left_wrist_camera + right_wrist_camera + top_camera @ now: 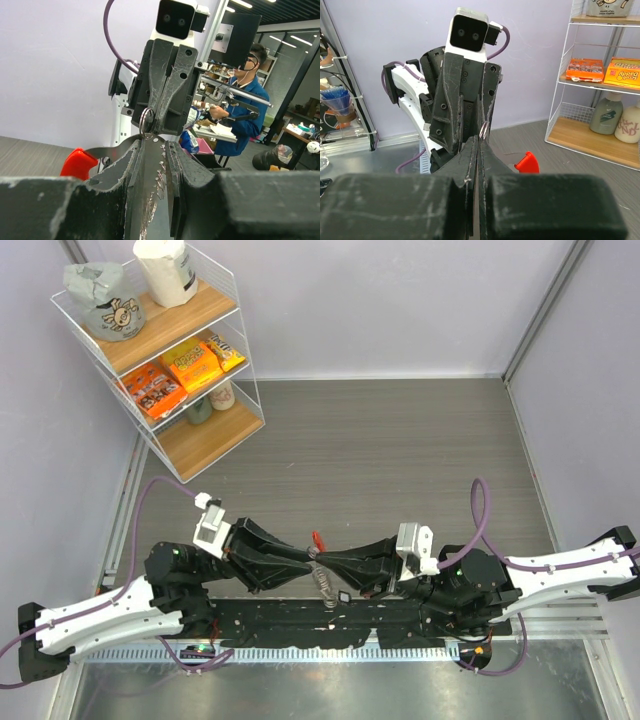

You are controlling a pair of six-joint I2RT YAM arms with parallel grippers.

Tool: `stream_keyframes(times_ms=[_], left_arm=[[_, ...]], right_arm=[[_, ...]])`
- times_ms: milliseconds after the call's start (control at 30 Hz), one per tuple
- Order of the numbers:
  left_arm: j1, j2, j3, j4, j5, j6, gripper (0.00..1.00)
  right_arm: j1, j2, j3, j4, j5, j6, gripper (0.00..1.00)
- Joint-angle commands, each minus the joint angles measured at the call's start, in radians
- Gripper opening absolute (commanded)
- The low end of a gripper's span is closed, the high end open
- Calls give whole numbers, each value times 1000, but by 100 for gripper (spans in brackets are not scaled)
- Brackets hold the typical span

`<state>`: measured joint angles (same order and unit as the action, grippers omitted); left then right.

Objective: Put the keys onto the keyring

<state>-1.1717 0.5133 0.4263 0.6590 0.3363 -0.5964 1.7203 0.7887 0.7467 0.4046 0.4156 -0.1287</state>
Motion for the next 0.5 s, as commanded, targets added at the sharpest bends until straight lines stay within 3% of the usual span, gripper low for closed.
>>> stream_keyframes(times_ms=[0, 467], left_arm=[[-3, -1, 48, 24, -25, 21, 28], [-3, 8, 45, 31, -23, 21, 28]], right_arm=[[7, -9, -7, 28, -38, 21, 5], [7, -39, -32, 25, -49, 20, 6]])
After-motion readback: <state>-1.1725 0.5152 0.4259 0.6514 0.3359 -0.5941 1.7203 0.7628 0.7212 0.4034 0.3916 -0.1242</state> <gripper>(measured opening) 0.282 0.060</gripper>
